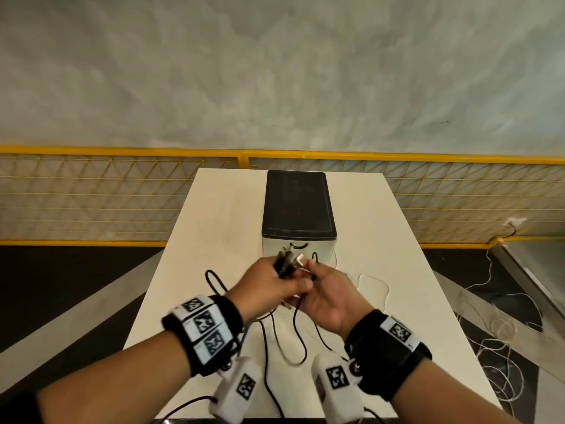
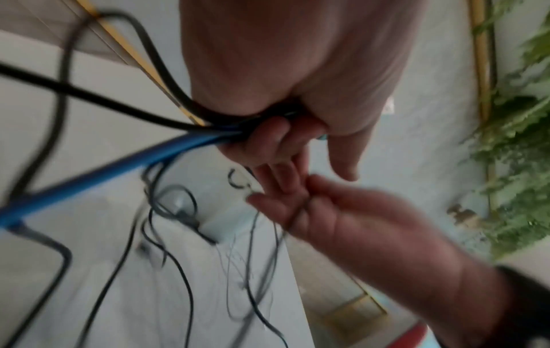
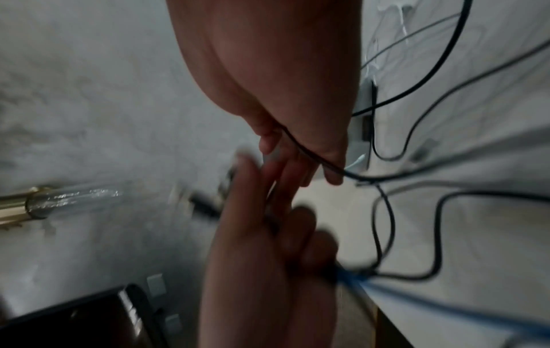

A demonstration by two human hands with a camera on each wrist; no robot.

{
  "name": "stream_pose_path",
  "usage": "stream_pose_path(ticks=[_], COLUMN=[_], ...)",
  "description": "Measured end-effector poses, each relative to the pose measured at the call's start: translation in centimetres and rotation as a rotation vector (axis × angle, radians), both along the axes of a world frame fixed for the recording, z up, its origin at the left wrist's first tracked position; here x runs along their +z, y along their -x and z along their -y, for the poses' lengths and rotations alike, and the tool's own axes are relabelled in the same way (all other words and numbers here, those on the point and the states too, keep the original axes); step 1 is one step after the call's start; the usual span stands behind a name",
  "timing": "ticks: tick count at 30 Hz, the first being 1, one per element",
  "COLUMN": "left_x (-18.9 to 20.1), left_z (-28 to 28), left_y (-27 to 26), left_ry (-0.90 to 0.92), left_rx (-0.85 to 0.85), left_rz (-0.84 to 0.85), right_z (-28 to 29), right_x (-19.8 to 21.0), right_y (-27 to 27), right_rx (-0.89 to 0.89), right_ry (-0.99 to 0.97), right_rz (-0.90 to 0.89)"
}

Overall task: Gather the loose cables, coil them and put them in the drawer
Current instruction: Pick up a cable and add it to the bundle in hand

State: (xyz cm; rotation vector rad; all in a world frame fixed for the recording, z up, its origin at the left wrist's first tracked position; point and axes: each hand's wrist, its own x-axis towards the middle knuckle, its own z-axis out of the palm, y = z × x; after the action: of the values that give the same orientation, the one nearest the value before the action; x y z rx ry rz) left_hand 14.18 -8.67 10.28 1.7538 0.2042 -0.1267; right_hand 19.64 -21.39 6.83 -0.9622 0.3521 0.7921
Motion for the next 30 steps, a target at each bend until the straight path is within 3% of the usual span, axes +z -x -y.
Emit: stream_pose_path(ticks=[4, 12, 15, 18, 20, 23, 24, 30], left_x=[-1.7, -0.9, -1.1, -1.0, -0.8, -0.6, -0.5, 0.2], left_z=[0.8, -2.8, -4.5, -5.3, -4.8, -2.8, -1.9, 2.4], left_y=[-0.3, 3.9, 5.1, 5.6, 5.1, 2.4, 1.4, -0.9], left_ry=[-0.024, -0.186, -0.216, -0.325, -0.322, -0.097, -0.038, 0.110], left_rx=[0.010, -0.529, -0.631, -0.721, -0.560, -0.022, 0.077, 0.112], left_rz=[-0.033, -0.284, -0.439, -0.484, -0.396, -0.210, -0.162, -0.043], right_z=[-0.1, 3.1, 4.2, 4.6, 4.3, 3.1, 2.6, 0.4], right_x=[0.2, 1.2, 1.5, 1.2, 0.9, 0.2, 0.0, 0.5], right_y=[0.8, -3.7, -4.9, -5.3, -4.7, -3.2, -2.7, -0.3], right_rx=[0.053, -0.094, -0.140, -0.174, -0.176, -0.116, -0.090, 0.030], right_ry=[0.030, 0.131, 0.150, 0.158, 0.153, 0.114, 0.102, 0.015], right_rz=[-0.004, -0.052, -0.072, -0.071, -0.066, -0.040, -0.029, 0.019])
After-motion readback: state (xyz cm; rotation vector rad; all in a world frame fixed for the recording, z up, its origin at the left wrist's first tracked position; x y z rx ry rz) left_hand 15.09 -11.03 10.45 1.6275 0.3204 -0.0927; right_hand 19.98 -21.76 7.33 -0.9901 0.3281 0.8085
